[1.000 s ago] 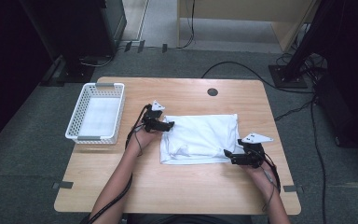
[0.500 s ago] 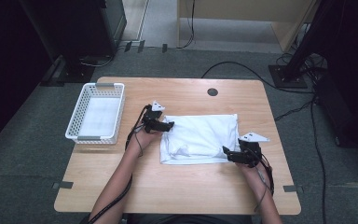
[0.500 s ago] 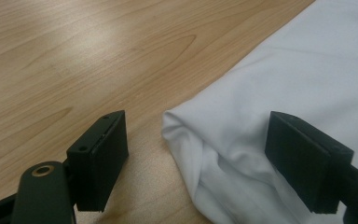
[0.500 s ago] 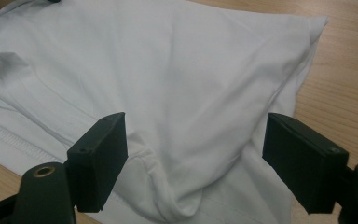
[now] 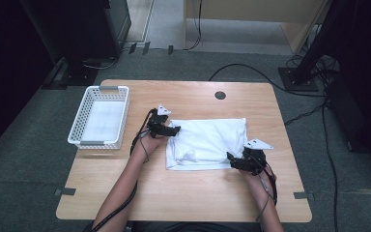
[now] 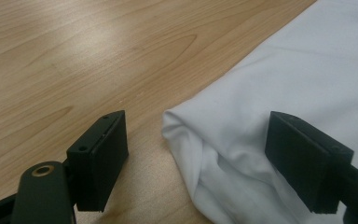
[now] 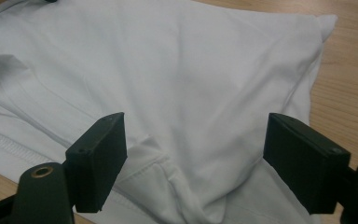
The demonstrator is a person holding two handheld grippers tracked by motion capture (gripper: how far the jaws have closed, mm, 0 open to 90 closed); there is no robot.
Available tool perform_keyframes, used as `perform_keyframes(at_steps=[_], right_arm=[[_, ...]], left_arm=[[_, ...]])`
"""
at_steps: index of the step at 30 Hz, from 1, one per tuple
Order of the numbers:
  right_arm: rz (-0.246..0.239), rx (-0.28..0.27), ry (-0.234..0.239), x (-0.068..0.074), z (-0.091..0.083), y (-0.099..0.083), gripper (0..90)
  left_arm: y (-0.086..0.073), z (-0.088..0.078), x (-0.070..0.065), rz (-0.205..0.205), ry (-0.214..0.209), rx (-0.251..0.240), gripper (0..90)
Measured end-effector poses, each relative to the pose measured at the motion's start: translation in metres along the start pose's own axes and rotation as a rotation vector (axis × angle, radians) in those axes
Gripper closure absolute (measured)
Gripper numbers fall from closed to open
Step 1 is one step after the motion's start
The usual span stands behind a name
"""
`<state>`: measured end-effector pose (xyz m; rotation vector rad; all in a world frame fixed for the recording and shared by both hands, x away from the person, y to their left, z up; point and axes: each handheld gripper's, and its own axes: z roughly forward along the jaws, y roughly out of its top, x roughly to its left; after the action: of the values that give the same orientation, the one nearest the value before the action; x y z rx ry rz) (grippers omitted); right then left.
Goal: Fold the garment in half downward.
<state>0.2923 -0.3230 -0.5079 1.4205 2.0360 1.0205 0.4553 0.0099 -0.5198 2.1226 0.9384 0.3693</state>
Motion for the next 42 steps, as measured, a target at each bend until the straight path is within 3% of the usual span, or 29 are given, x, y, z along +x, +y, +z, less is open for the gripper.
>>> perform_keyframes(at_steps=[6,13,16,42], right_arm=[[-0.023,-0.010,0.007,0.006,0.001,-0.001,23.3],[-0.010,-0.045,0.028,0.015,-0.001,0.001,23.3],[-0.026,-0.041,0.033,0.020,0.002,0.001,23.3],[-0.011,-0.019,0.081,0.042,0.018,0.000,24.1]], left_arm=[[0.000,0.000,0.000,-0.001,0.002,0.000,21.7],[0.000,0.000,-0.001,-0.003,0.005,0.000,21.7],[0.000,0.000,-0.001,-0.005,0.006,-0.001,21.7],[0.000,-0.001,-0.001,-0.006,0.010,0.002,21.7]])
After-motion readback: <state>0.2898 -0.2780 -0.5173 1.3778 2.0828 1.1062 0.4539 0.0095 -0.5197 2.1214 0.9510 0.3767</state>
